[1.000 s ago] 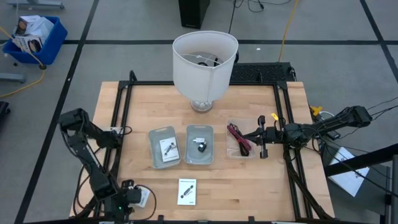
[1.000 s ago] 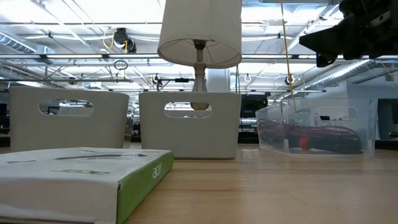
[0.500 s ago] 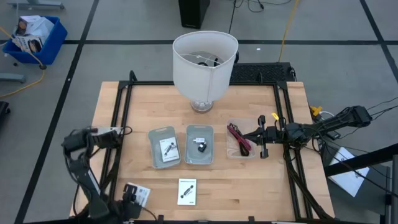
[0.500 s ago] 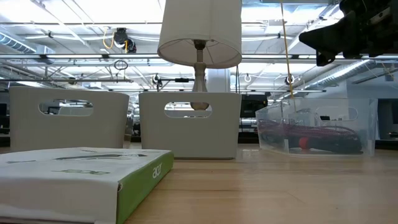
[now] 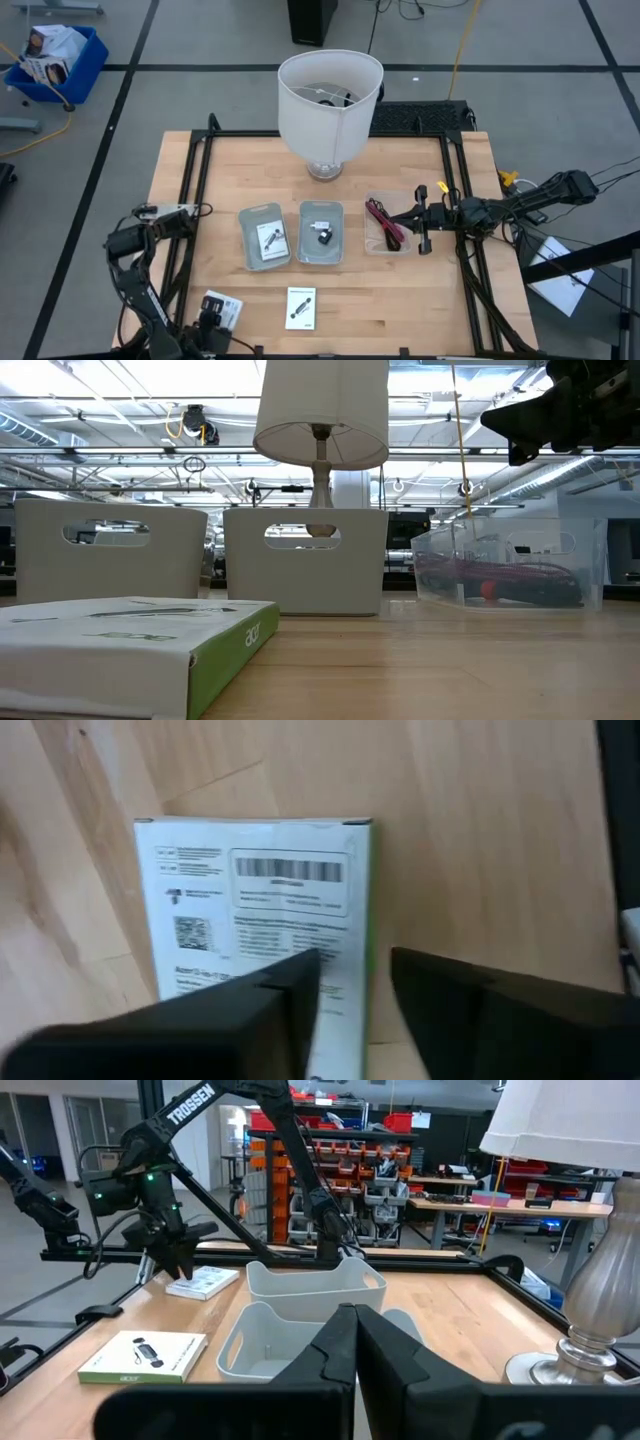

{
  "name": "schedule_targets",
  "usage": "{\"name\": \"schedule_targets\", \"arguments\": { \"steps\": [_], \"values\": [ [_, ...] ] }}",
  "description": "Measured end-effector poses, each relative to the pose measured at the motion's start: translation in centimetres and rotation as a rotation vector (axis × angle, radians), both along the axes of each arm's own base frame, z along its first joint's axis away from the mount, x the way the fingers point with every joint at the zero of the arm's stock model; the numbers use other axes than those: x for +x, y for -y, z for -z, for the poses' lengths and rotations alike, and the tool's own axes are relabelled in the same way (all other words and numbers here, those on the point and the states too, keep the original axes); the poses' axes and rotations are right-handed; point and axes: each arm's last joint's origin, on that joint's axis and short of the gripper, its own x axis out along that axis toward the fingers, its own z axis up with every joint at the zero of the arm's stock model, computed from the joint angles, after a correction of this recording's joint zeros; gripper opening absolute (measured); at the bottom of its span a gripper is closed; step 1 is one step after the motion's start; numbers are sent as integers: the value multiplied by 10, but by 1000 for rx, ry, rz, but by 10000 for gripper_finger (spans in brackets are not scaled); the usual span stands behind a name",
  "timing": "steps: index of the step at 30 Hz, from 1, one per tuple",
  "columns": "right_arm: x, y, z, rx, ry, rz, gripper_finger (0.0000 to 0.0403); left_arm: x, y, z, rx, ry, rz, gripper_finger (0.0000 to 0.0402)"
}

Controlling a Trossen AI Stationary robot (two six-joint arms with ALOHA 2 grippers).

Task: Pick and place items into bin
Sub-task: Put the left card reader box into the left gray bin

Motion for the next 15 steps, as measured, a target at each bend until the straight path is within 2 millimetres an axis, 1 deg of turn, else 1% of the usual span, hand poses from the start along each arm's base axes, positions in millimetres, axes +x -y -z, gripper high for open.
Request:
{"name": "schedule_targets", "arguments": {
  "steps": [4, 5, 11, 12, 15],
  "values": [
    [0, 0, 0, 0, 0, 0, 0, 1, -3, 2, 12, 13, -4, 32],
    [0, 0, 0, 0, -1, 0, 0, 2, -3, 2, 10, 12, -1, 18],
    [0, 0, 0, 0, 0, 0, 0, 4, -2, 1, 13, 17, -1, 6],
    [0, 0, 0, 0, 0, 0, 0, 5, -2, -1, 25, 13, -3, 6],
    [0, 0, 0, 1, 5, 0, 0, 9, 0, -15, 89, 5, -4, 4]
  ]
}}
